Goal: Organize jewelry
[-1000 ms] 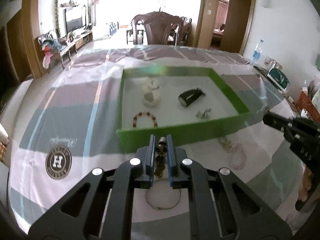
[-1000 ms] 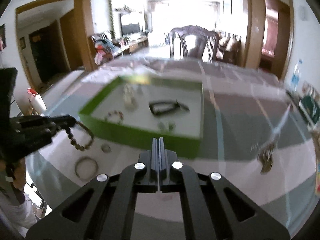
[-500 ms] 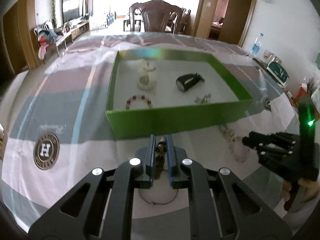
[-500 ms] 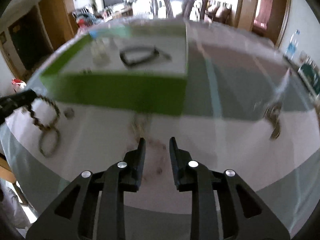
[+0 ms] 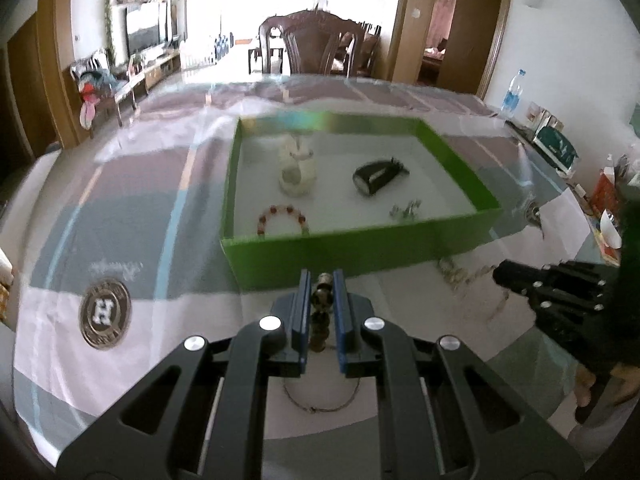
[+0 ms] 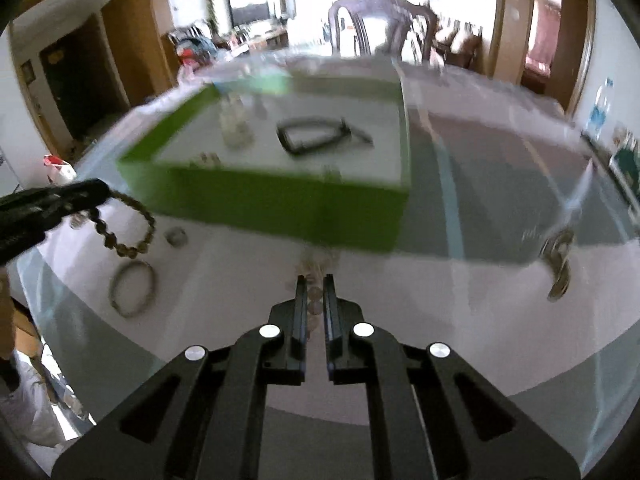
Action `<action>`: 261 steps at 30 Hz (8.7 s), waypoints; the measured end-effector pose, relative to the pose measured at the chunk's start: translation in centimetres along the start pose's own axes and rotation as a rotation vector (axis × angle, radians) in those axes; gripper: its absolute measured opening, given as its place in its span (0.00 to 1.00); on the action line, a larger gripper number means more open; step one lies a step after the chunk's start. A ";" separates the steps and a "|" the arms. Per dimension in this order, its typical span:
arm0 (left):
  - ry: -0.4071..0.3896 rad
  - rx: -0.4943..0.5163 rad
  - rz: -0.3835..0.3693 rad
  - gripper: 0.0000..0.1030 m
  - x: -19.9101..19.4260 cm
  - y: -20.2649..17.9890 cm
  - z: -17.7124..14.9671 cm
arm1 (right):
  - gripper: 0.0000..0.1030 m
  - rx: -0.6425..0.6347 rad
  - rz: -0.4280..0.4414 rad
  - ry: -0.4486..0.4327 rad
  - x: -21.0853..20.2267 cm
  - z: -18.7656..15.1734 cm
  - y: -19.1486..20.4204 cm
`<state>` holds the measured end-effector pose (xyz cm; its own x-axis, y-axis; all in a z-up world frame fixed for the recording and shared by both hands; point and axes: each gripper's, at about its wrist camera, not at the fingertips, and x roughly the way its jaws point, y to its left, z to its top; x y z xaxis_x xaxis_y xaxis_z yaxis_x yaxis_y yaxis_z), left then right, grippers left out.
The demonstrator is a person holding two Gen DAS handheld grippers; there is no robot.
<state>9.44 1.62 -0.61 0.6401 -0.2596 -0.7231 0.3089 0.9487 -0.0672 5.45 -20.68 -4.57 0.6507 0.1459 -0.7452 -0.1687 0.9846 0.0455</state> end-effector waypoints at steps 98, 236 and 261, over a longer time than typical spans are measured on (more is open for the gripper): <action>0.185 -0.001 0.086 0.67 4.2 -0.1 -7.1 | 0.37 0.133 -0.002 0.107 3.1 -4.0 -1.8; 0.092 0.036 0.095 0.59 2.7 -1.9 -4.0 | 0.14 0.074 0.041 0.026 1.2 -2.0 -1.1; -0.014 -0.025 0.183 0.59 8.1 1.1 7.2 | 0.14 0.088 -0.006 0.033 7.8 8.4 -1.6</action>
<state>20.06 -0.77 -1.60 0.6937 -0.0842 -0.7153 0.1685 0.9846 0.0476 16.97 -20.35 -4.86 0.6267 0.1386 -0.7669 -0.0981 0.9903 0.0988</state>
